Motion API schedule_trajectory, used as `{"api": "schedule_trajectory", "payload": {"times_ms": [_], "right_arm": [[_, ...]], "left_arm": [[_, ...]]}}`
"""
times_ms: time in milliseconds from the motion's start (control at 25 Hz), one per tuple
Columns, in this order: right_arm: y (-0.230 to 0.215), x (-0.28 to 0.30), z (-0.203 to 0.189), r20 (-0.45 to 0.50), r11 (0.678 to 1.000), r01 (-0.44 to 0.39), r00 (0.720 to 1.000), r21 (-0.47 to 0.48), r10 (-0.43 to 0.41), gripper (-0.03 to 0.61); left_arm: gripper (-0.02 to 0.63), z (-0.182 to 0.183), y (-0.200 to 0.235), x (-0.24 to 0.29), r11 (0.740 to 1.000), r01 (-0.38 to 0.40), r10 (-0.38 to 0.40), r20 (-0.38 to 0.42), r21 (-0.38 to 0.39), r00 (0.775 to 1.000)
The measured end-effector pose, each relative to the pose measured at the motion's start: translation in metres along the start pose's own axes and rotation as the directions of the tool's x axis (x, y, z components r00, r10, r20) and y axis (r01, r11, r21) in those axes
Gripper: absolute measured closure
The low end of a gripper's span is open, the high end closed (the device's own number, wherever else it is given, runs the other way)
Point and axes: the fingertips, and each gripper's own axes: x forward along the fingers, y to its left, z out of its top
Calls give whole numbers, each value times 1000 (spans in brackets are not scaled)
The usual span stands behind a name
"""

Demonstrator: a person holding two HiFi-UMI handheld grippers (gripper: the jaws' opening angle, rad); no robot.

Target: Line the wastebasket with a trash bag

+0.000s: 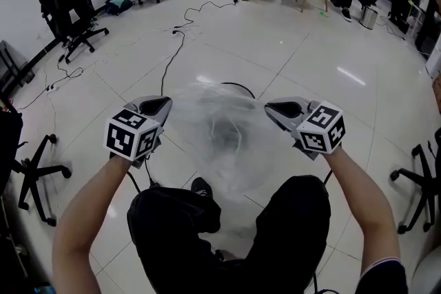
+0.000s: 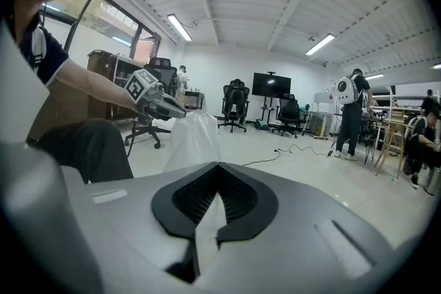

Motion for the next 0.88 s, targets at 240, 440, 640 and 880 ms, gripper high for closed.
{"api": "schedule_trajectory", "payload": {"times_ms": [240, 440, 640, 880], "right_arm": [[16, 11, 5, -24, 1000, -20, 1000, -11, 20, 577], [21, 21, -10, -69, 1000, -18, 997, -9, 17, 577], [8, 32, -24, -80, 1000, -3, 997, 12, 4, 577], [-22, 50, -56, -102, 999, 1, 995, 51, 4, 577]], "left_arm": [[603, -24, 7, -14, 999, -6, 6, -21, -37, 1000], [603, -43, 4, -12, 1000, 11, -13, -67, -29, 998], [603, -57, 6, 9, 999, 34, -37, -98, -33, 995], [603, -70, 10, 53, 996, 39, -48, -108, -79, 993]]}}
